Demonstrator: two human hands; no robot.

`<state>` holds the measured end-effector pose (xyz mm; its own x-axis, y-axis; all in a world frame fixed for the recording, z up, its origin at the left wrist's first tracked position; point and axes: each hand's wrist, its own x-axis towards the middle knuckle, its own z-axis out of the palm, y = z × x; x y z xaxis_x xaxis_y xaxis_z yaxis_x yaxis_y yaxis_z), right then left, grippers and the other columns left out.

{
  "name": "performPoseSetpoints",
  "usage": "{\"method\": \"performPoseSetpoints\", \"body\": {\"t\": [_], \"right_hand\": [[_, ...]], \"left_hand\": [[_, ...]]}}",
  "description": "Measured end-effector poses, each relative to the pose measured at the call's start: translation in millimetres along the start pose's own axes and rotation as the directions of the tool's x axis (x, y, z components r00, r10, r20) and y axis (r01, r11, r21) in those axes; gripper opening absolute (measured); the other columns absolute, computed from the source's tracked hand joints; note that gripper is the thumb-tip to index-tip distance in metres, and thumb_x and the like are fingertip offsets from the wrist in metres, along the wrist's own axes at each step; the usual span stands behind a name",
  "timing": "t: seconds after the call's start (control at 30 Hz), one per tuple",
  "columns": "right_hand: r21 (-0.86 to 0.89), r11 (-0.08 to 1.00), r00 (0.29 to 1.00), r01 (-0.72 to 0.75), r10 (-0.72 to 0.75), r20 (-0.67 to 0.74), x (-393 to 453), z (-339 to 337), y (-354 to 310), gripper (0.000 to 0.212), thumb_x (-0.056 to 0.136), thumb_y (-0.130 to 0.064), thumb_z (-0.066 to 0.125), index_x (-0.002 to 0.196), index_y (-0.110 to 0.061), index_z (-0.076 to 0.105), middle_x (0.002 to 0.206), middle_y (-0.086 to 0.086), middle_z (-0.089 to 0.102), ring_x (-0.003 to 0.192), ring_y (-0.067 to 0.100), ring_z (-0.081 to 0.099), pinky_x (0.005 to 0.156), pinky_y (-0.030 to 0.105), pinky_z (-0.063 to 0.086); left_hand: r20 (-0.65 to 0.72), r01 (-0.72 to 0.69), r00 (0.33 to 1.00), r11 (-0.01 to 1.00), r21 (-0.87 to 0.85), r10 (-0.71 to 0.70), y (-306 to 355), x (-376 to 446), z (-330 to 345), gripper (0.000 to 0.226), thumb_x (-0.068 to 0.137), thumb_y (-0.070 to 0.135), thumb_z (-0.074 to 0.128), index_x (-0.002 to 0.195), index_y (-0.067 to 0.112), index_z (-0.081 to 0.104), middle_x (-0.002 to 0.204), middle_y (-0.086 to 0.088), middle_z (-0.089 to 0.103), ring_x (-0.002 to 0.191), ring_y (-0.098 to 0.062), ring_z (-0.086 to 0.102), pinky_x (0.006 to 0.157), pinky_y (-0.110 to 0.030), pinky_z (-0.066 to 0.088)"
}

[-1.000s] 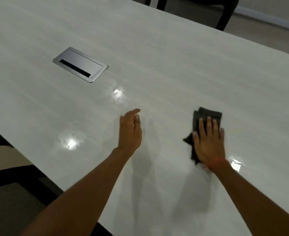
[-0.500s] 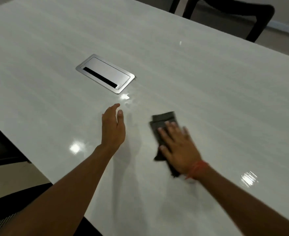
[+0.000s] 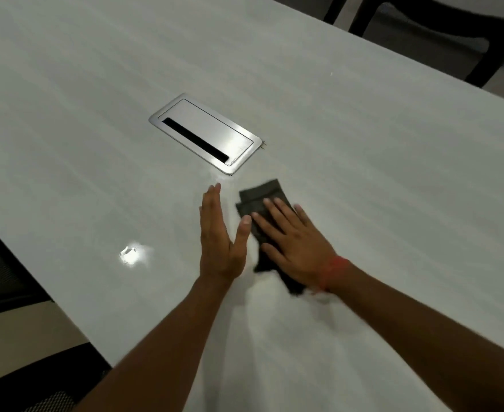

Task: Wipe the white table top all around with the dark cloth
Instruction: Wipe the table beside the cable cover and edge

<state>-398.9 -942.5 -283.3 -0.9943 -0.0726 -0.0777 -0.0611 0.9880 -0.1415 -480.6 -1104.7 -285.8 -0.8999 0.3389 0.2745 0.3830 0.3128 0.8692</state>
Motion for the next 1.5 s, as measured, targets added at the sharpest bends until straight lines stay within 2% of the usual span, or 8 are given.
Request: {"method": "performPoseSetpoints", "body": {"t": [0.27, 0.4, 0.6, 0.87, 1.17, 1.27, 1.43, 1.5], "right_hand": [[0.023, 0.879, 0.878, -0.476, 0.477, -0.047, 62, -15, 73, 0.068, 0.097, -0.055, 0.013, 0.158, -0.027, 0.011, 0.167, 0.009, 0.003, 0.154, 0.026, -0.001, 0.122, 0.049, -0.001], [0.034, 0.958, 0.957, -0.285, 0.286, -0.050, 81, -3, 7, 0.064, 0.100, -0.051, 0.016, 0.159, -0.025, 0.013, 0.166, 0.011, 0.007, 0.153, 0.029, 0.001, 0.122, 0.051, 0.004], [0.026, 0.982, 0.982, -0.189, 0.189, -0.001, -155, 15, -45, 0.060, 0.104, -0.049, 0.025, 0.159, -0.027, 0.012, 0.167, 0.006, 0.007, 0.154, 0.023, 0.001, 0.124, 0.050, 0.008], [0.014, 0.665, 0.665, -0.747, 0.747, 0.004, -273, 1, 66, 0.069, 0.096, -0.053, 0.011, 0.158, -0.023, 0.015, 0.166, 0.012, 0.008, 0.154, 0.028, 0.005, 0.122, 0.048, -0.001], [0.069, 0.913, 0.914, -0.403, 0.405, -0.016, -401, 29, -80, 0.059, 0.105, -0.038, 0.034, 0.159, -0.020, 0.015, 0.166, 0.009, 0.009, 0.154, 0.026, 0.005, 0.124, 0.049, 0.008], [0.044, 0.824, 0.824, -0.566, 0.566, 0.008, -502, 34, -63, 0.061, 0.101, -0.038, 0.035, 0.157, -0.021, 0.021, 0.166, 0.011, 0.012, 0.152, 0.030, 0.018, 0.122, 0.048, 0.013], [0.034, 0.432, 0.433, -0.901, 0.901, 0.033, -546, 15, 96, 0.067, 0.099, -0.051, 0.007, 0.157, -0.020, 0.021, 0.165, 0.014, 0.015, 0.151, 0.031, 0.017, 0.121, 0.053, 0.014], [0.064, 0.411, 0.413, -0.909, 0.911, 0.017, -513, 6, 141, 0.074, 0.092, -0.051, 0.004, 0.158, -0.020, 0.017, 0.166, 0.014, 0.010, 0.153, 0.029, 0.009, 0.122, 0.053, 0.007]], "left_hand": [[0.074, 0.007, 0.997, 1.000, 0.014, -0.009, -6, 2, 4, 0.073, 0.096, 0.049, 0.043, 0.154, 0.010, 0.025, 0.160, -0.005, 0.031, 0.151, -0.025, 0.021, 0.123, -0.052, 0.015], [0.054, -0.023, 0.998, 1.000, -0.010, 0.024, -7, 2, 2, 0.073, 0.095, 0.044, 0.048, 0.153, 0.006, 0.027, 0.159, -0.011, 0.032, 0.150, -0.031, 0.024, 0.119, -0.057, 0.022], [0.149, -0.042, 0.988, 0.999, 0.020, 0.039, 9, -25, 1, 0.071, 0.096, 0.047, 0.044, 0.151, 0.005, 0.030, 0.157, -0.010, 0.036, 0.151, -0.030, 0.020, 0.123, -0.056, 0.006], [0.427, 0.089, 0.904, 0.964, -0.250, 0.028, 125, -154, 97, 0.057, 0.095, 0.044, 0.051, 0.143, 0.013, 0.045, 0.143, -0.004, 0.054, 0.138, -0.019, 0.046, 0.117, -0.052, 0.029], [0.418, 0.111, 0.908, 0.973, -0.203, -0.016, 157, -216, 125, 0.051, 0.098, 0.045, 0.045, 0.143, 0.021, 0.043, 0.142, -0.002, 0.055, 0.134, -0.017, 0.048, 0.115, -0.051, 0.035], [0.493, 0.080, 0.870, 0.982, -0.173, 0.016, 173, -257, 138, 0.048, 0.099, 0.045, 0.045, 0.141, 0.022, 0.044, 0.144, -0.003, 0.053, 0.138, -0.019, 0.046, 0.117, -0.053, 0.031], [0.587, 0.027, 0.809, 0.994, -0.102, 0.038, 194, -297, 170, 0.061, 0.097, 0.051, 0.040, 0.144, 0.012, 0.046, 0.149, -0.001, 0.049, 0.145, -0.016, 0.036, 0.124, -0.044, 0.015], [0.592, 0.008, 0.803, 0.993, -0.117, 0.063, 203, -302, 184, 0.058, 0.098, 0.047, 0.042, 0.144, 0.012, 0.045, 0.149, -0.003, 0.049, 0.145, -0.018, 0.035, 0.124, -0.045, 0.016]]}}
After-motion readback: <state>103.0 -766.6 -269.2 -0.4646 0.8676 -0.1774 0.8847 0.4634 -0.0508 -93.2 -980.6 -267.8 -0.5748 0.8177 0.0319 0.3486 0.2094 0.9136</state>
